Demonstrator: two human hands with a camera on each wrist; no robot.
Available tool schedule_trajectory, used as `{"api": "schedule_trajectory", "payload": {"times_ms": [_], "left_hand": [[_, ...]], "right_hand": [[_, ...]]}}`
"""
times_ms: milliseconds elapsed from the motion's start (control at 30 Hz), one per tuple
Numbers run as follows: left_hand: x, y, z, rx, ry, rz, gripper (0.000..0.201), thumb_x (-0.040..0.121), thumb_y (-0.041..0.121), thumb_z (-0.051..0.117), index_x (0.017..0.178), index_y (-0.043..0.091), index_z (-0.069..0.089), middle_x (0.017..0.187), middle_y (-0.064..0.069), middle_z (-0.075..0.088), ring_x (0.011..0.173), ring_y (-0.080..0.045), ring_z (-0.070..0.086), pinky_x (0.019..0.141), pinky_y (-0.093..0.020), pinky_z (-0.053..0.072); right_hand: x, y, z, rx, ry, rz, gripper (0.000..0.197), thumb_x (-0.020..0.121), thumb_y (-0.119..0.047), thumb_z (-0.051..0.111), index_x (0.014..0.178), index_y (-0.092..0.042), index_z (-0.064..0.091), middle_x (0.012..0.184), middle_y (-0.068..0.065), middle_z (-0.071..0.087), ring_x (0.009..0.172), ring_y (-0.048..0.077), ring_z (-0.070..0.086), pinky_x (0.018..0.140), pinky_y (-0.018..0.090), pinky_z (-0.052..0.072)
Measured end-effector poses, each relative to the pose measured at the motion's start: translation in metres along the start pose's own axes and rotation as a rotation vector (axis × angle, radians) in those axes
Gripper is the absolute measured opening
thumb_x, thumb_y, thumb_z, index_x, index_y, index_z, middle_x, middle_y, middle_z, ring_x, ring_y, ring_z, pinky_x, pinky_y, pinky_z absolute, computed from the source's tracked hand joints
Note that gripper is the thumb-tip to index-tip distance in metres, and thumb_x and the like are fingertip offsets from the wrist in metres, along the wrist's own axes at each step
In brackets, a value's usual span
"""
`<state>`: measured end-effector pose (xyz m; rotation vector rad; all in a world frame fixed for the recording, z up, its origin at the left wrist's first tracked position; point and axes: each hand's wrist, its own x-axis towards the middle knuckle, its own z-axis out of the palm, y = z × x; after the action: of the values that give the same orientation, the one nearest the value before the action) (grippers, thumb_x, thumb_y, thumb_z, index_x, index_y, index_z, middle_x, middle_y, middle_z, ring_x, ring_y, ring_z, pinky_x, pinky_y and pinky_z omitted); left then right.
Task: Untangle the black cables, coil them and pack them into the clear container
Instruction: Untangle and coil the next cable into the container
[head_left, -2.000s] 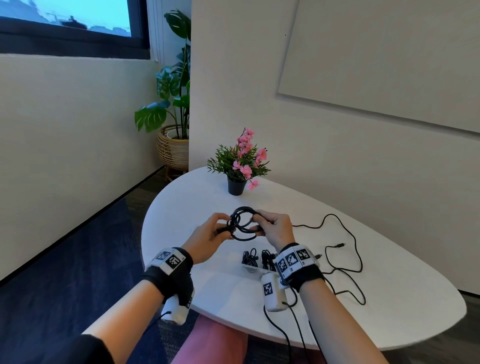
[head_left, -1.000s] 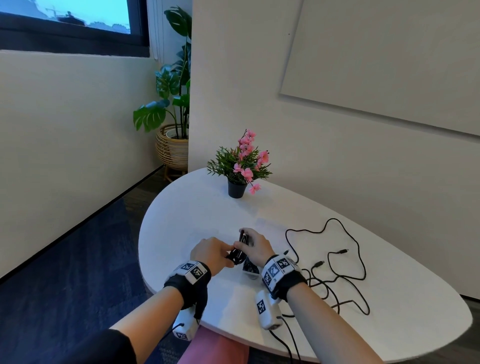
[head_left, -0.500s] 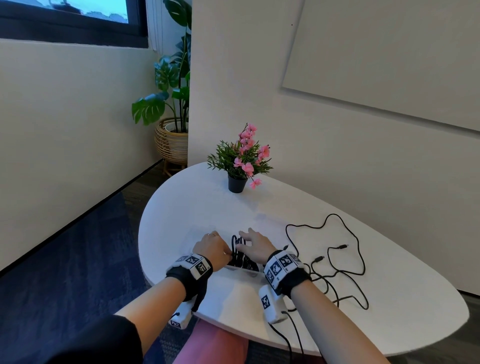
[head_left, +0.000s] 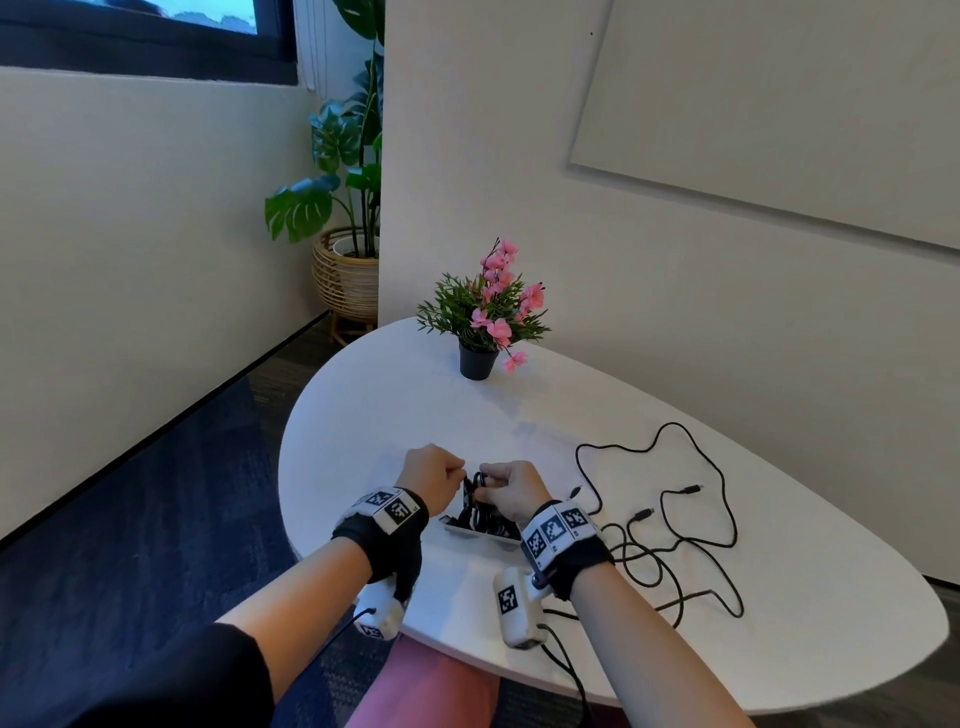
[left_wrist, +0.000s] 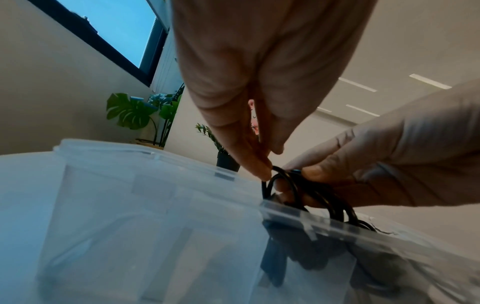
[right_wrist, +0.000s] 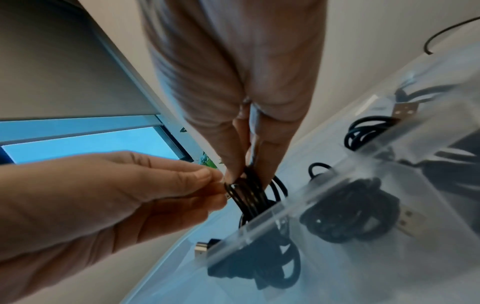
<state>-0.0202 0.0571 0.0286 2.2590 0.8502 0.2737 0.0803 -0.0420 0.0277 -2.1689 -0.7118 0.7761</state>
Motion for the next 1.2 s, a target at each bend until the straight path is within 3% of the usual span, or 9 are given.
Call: {"api": "schedule_trajectory", "payload": {"times_ms": [133,400,533,600,700,833,900,1033,1200], "left_hand": [[-0.002,0.001,0.004,0.051,-0.062,0.007,0.024,0.090,0.021,0.058,0.082,0.004,0.073,0.071,-0.009,0.063,0.072,-0.017,0.056,0.067,-0.019,0.038],[-0.009,0.003,-0.005,0.256,-0.232,0.065,0.025,0.088,0.033,0.059,0.094,0.010,0.069,0.074,-0.001,0.059,0.082,-0.021,0.058,0.072,-0.024,0.043],[-0.011,0.003,-0.008,0.405,-0.288,0.089,0.029,0.088,0.032,0.058,0.099,0.007,0.067,0.093,-0.007,0.062,0.098,-0.027,0.062,0.081,-0.030,0.047],[-0.010,0.001,-0.012,0.446,-0.333,0.069,0.028,0.090,0.033,0.054,0.097,0.010,0.068,0.099,-0.008,0.063,0.097,-0.028,0.062,0.081,-0.034,0.050],[-0.009,-0.005,-0.019,0.424,-0.371,0.050,0.033,0.093,0.040,0.049,0.115,0.022,0.066,0.116,-0.006,0.062,0.104,-0.026,0.059,0.087,-0.034,0.048],[-0.010,-0.006,-0.018,0.376,-0.374,0.084,0.048,0.086,0.049,0.058,0.120,0.015,0.062,0.120,-0.003,0.059,0.107,-0.023,0.058,0.087,-0.031,0.045],[-0.012,-0.004,-0.016,0.373,-0.343,0.115,0.046,0.082,0.044,0.066,0.115,0.012,0.064,0.115,-0.006,0.062,0.101,-0.021,0.060,0.086,-0.030,0.047],[-0.010,-0.005,-0.010,0.281,-0.264,0.097,0.023,0.080,0.029,0.072,0.097,0.013,0.073,0.089,-0.004,0.070,0.076,-0.013,0.058,0.078,-0.024,0.050],[-0.007,0.005,-0.006,0.377,-0.224,0.047,0.013,0.077,0.027,0.073,0.081,0.015,0.074,0.061,0.002,0.050,0.066,-0.020,0.053,0.059,-0.027,0.042]], "right_hand": [[-0.001,0.004,0.001,0.031,0.057,0.036,0.047,0.074,-0.006,0.076,0.120,-0.006,0.063,0.104,0.008,0.068,0.095,0.016,0.062,0.087,0.022,0.048],[-0.006,-0.003,-0.002,-0.133,0.063,-0.034,0.038,0.077,-0.010,0.075,0.113,-0.001,0.066,0.118,0.012,0.066,0.110,0.020,0.061,0.083,0.016,0.041],[-0.006,-0.003,0.009,-0.243,-0.042,-0.102,0.014,0.087,-0.012,0.061,0.094,-0.009,0.073,0.089,0.008,0.070,0.078,0.018,0.060,0.068,0.022,0.041],[-0.007,0.001,0.010,-0.264,-0.130,-0.111,0.028,0.091,-0.015,0.054,0.066,-0.018,0.064,0.060,0.001,0.053,0.057,0.014,0.045,0.058,0.026,0.033],[-0.007,0.006,0.003,-0.289,-0.212,-0.134,0.042,0.091,-0.014,0.051,0.051,-0.025,0.045,0.054,-0.003,0.037,0.052,0.012,0.035,0.060,0.030,0.028],[-0.005,0.008,-0.006,-0.319,-0.296,-0.144,0.019,0.085,-0.013,0.061,0.093,-0.025,0.073,0.087,-0.002,0.065,0.080,0.013,0.055,0.081,0.030,0.042],[-0.005,0.008,-0.008,-0.284,-0.226,-0.157,0.033,0.083,-0.010,0.067,0.115,-0.017,0.067,0.107,-0.003,0.068,0.089,0.010,0.056,0.082,0.023,0.043],[-0.001,0.010,-0.006,-0.281,-0.133,-0.179,0.029,0.079,-0.007,0.070,0.106,-0.016,0.073,0.100,0.001,0.073,0.079,0.009,0.058,0.072,0.020,0.043],[-0.001,0.012,0.002,-0.385,-0.128,-0.212,0.023,0.084,-0.012,0.066,0.106,-0.011,0.072,0.094,0.002,0.067,0.084,0.016,0.057,0.072,0.022,0.041]]}}
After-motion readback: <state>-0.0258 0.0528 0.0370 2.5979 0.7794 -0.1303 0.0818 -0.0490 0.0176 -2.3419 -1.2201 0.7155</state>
